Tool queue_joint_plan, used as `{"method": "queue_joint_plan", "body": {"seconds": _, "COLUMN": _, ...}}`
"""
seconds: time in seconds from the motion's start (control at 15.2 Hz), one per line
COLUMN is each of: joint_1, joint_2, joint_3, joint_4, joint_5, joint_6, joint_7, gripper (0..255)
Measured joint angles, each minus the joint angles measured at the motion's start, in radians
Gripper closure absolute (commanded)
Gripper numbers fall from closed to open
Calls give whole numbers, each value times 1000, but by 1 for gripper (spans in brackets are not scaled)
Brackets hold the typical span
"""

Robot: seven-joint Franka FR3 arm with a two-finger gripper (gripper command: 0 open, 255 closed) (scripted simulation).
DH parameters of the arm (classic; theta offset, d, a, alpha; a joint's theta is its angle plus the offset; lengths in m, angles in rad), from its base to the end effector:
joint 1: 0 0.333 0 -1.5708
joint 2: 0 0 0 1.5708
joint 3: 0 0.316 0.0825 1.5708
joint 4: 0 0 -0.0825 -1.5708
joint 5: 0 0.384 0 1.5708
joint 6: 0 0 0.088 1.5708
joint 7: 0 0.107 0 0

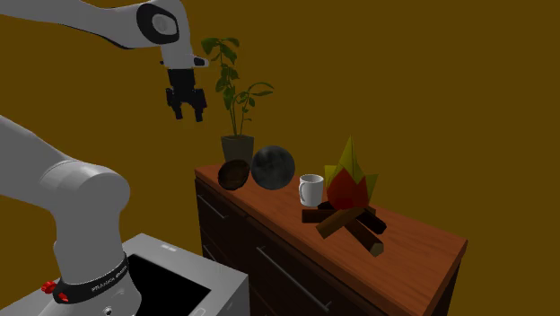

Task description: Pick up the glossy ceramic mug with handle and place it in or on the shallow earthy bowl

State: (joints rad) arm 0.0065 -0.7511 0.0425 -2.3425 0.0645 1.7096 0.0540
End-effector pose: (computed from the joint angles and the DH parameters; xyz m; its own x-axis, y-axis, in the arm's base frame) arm 0.3296 0.0262 0.5987 0.9931 -0.0222 0.1153 -0.0174 -0.9990 -0.0418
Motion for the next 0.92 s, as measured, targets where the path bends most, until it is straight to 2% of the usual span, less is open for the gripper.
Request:
{"method": "queue_joint_plan", "body": {"seconds": 0.13, "joint_1": -3, "joint_2": 9, "joint_3": -8, "joint_4": -1, "joint_5": -4, "joint_6": 7, "joint_7": -9, "gripper": 0}}
{"method": "queue_joint_plan", "body": {"seconds": 0.4, "joint_1": -28, "joint_2": 65, "joint_3": -70, "joint_4": -10, "joint_5": -35, "joint_6": 60, "joint_7": -78, "gripper": 0}}
{"method": "queue_joint_plan", "body": {"seconds": 0.92, "joint_1": -73, "joint_2": 254, "joint_3": -206, "joint_4": 37, "joint_5": -80, "joint_6": 178, "joint_7": -234, "gripper": 0}}
